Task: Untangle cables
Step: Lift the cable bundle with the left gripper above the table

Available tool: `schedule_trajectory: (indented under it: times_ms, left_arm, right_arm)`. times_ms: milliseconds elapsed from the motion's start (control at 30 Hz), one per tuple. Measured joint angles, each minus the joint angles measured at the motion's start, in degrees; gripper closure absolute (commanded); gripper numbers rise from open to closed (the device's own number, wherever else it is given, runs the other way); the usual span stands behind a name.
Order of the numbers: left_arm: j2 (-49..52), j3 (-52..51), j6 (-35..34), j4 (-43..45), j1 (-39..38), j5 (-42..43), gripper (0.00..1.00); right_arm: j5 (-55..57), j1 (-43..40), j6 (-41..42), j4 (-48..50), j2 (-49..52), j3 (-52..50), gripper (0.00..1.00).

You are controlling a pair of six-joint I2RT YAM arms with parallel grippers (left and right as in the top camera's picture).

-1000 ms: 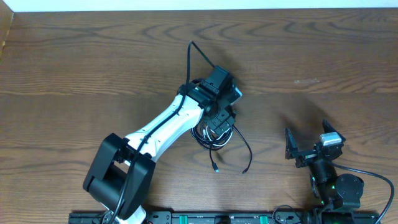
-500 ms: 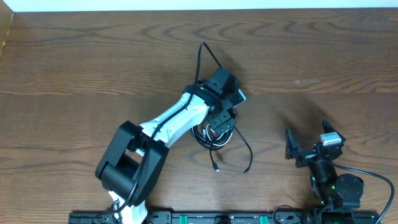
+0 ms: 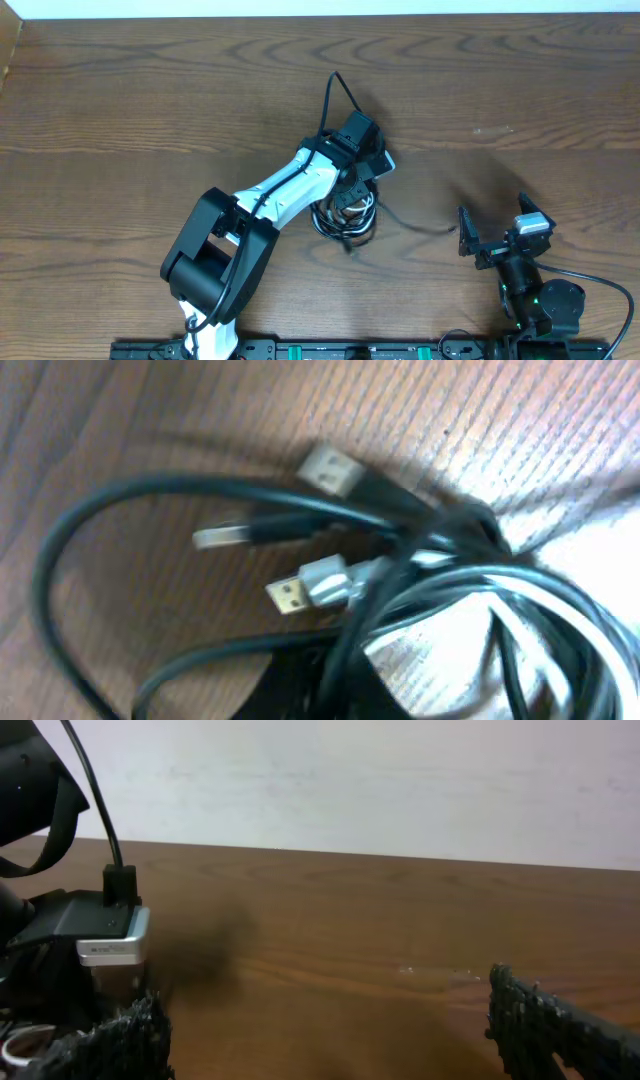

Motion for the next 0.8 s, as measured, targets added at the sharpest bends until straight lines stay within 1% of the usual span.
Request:
schedule_trajectory:
  times_ms: [233, 333, 433, 667, 800]
  left_arm:
    - [-0.2, 0.0, -0.02, -0.15, 0.0, 0.0, 0.92]
    - [-2.23, -0.22, -0.04, -0.7, 0.0, 0.0, 0.93]
    - [-7.34, -0.35, -0.26, -1.4, 0.0, 0.0, 0.92]
    - [-23.15, -0.35, -3.56, -1.4, 0.0, 0.5, 0.92]
    - [-28.15, -0.35, -4.72, -2.29, 0.0, 1.38, 0.92]
  right_arm:
    - [0.0, 0.0, 0.02, 0.0, 0.0, 0.0, 0.01]
    - [0.0, 0.0, 0.0, 0.0, 0.0, 0.0, 0.01]
    - [0.0, 0.0, 0.0, 0.0, 0.0, 0.0, 0.01]
    - [0.0, 0.0, 0.02, 0.0, 0.0, 0.0, 0.01]
    - [0.0, 0.0, 0.02, 0.0, 0.0, 0.0, 0.01]
